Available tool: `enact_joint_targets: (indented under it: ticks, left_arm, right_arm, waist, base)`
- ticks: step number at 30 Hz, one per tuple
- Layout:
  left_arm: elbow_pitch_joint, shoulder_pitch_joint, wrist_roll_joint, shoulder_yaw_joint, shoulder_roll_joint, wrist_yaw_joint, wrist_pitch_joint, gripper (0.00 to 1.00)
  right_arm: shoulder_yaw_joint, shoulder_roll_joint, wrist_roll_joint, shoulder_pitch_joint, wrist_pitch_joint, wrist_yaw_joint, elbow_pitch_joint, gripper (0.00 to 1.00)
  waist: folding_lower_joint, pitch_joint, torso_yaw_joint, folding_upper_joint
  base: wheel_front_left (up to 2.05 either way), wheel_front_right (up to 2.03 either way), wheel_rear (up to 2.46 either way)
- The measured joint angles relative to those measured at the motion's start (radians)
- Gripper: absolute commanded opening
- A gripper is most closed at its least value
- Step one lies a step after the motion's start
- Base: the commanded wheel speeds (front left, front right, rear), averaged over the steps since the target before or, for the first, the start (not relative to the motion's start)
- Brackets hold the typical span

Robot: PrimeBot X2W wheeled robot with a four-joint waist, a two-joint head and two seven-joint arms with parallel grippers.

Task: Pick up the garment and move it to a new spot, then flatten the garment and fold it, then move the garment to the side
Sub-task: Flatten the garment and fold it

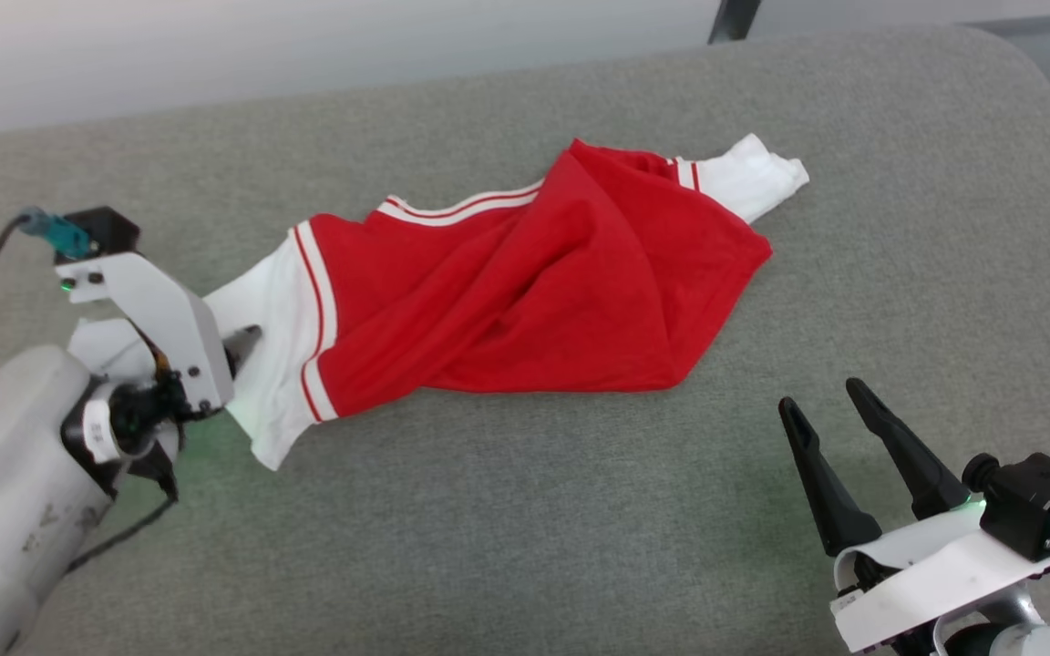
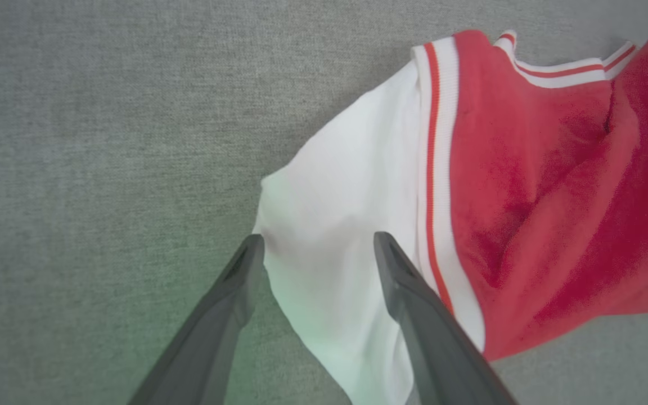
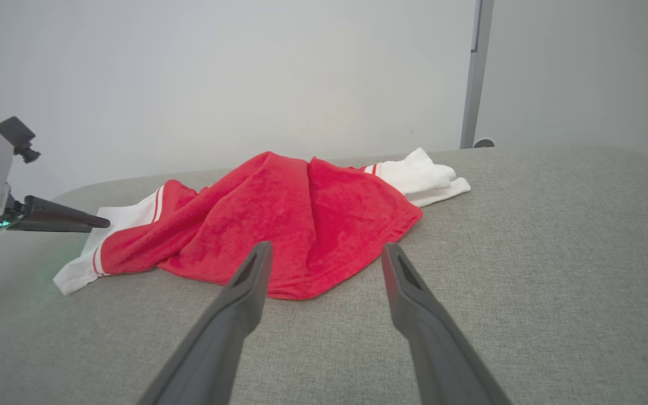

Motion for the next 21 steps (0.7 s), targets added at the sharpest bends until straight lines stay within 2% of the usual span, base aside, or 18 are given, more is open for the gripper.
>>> enact_joint_targets:
  ticks: [5,6,8,9,12,15,19,21]
  left_arm:
    - [0.086,-0.027,-0.008,0.006,-0.029,-0.037,0.008,1.00]
    - [0.094,-0.030,-0.009,0.004,-0.034,-0.047,0.014,0.64]
    - [0.110,-0.040,-0.012,0.002,-0.035,-0.064,0.029,0.05]
    - [0.117,-0.042,-0.016,0.006,-0.037,-0.069,0.028,0.00]
    - [0.134,-0.047,-0.020,0.008,-0.044,-0.081,0.026,0.00]
    - [0.142,-0.060,-0.011,0.004,-0.058,-0.091,0.017,0.00]
    - [0.139,-0.094,0.007,-0.001,-0.074,-0.098,0.005,0.00]
    - [0.135,-0.114,0.015,-0.004,-0.087,-0.102,0.002,0.00]
  right_arm:
    - [0.001,-0.001,0.005,-0.013,-0.012,0.000,0.008,1.00]
    - [0.000,-0.001,0.005,-0.013,-0.013,0.000,0.010,1.00]
    - [-0.001,-0.002,0.005,-0.013,-0.016,0.000,0.012,1.00]
    - [-0.001,-0.002,0.006,-0.013,-0.017,0.000,0.013,1.00]
    - [0.000,-0.006,0.009,-0.018,-0.018,0.000,0.021,1.00]
    - [0.005,-0.038,0.024,-0.062,0.000,0.000,0.032,1.00]
    - [0.024,-0.139,0.056,-0.196,0.089,0.000,0.091,1.00]
    - [0.036,-0.183,0.107,-0.285,0.149,0.000,0.141,1.00]
  waist:
    - [0.0001,0.024,-0.022,0.0000]
    - [0.0000,0.027,-0.026,0.0000]
    - [0.0000,0.033,-0.032,0.0000]
    - [0.0000,0.036,-0.033,0.0000]
    - [0.0000,0.040,-0.032,0.0000]
    - [0.0000,0.048,-0.025,0.0000]
    - [0.0000,0.069,-0.014,0.0000]
    - [0.0000,0.083,-0.006,0.0000]
  base:
    - [0.00,0.00,0.00]
    - [0.00,0.00,0.00]
    - [0.00,0.00,0.00]
    - [0.00,0.00,0.00]
    - [0.00,0.00,0.00]
    - [0.00,0.00,0.00]
    - [0.00,0.00,0.00]
    - [0.00,0.00,0.00]
